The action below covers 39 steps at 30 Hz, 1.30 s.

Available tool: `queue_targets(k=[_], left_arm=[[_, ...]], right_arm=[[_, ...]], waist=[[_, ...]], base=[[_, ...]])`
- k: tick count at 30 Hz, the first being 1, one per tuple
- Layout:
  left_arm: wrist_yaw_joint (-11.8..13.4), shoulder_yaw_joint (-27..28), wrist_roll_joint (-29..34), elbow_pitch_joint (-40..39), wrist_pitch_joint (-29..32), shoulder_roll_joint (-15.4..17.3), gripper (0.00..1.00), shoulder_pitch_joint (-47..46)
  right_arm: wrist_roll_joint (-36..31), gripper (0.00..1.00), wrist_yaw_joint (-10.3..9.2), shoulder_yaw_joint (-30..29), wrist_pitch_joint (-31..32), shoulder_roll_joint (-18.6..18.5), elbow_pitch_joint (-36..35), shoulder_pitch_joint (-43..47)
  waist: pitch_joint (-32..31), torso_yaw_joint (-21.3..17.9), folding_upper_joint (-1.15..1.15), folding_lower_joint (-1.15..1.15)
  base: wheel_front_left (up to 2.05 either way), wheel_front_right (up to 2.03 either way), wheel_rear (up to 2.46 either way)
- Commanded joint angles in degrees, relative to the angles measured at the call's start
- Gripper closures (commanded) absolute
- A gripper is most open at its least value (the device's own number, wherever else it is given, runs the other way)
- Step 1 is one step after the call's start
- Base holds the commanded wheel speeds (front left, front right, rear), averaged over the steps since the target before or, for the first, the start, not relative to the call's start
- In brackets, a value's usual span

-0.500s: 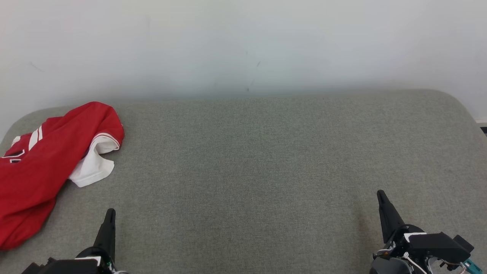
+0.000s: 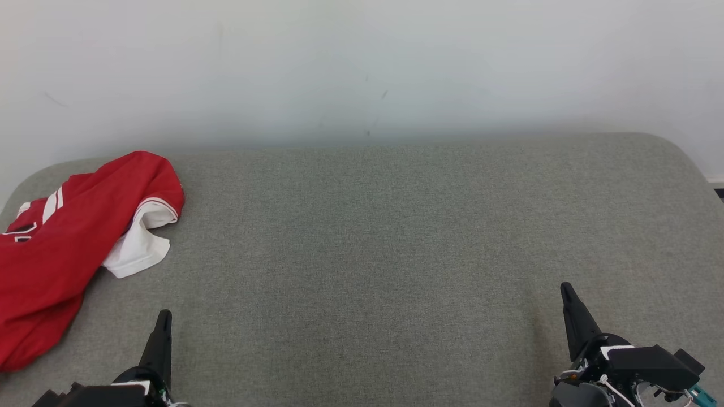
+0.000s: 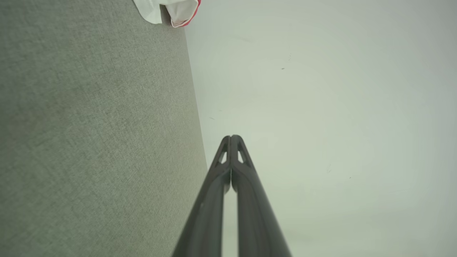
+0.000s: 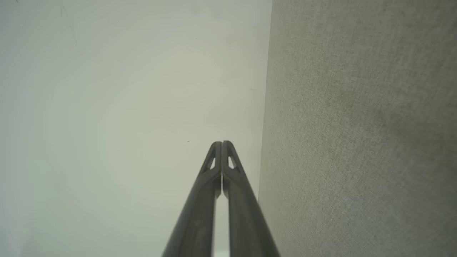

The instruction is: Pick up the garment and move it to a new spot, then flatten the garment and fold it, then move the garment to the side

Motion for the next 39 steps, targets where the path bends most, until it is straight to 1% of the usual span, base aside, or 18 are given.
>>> queue_targets(k=[1, 34, 35, 39], left_arm=[[-0.08, 0.08, -0.29, 0.01, -0.13, -0.08, 1.0, -0.49], [-0.08, 0.07, -0.29, 0.01, -0.13, -0.08, 1.0, -0.5], [0.0, -0.01, 0.01, 0.17, 0.0, -0.02, 0.0, 0.08], [0.02, -0.5, 0.09, 1.38, -0.36, -0.18, 0.0, 1.23]], right_arm=[[0.08, 1.0, -0.14, 0.01, 0.08, 0.22, -0.01, -0.24], [0.08, 1.0, -0.14, 0.01, 0.08, 0.22, -0.02, -0.24], [0.0, 0.0, 0.0, 0.01, -0.01, 0.02, 0.23, 0.18], [-0.09, 0.0, 0.0, 0.38, -0.36, 0.11, 1.53, 1.35]], waist=[[0.0, 0.0, 0.0, 0.0], [0.0, 0.0, 0.0, 0.0], [0.0, 0.0, 0.0, 0.0], [0.03, 0.0, 0.0, 0.0]], base=[[0.0, 0.0, 0.0], [0.0, 0.0, 0.0], [0.0, 0.0, 0.0], [0.0, 0.0, 0.0]])
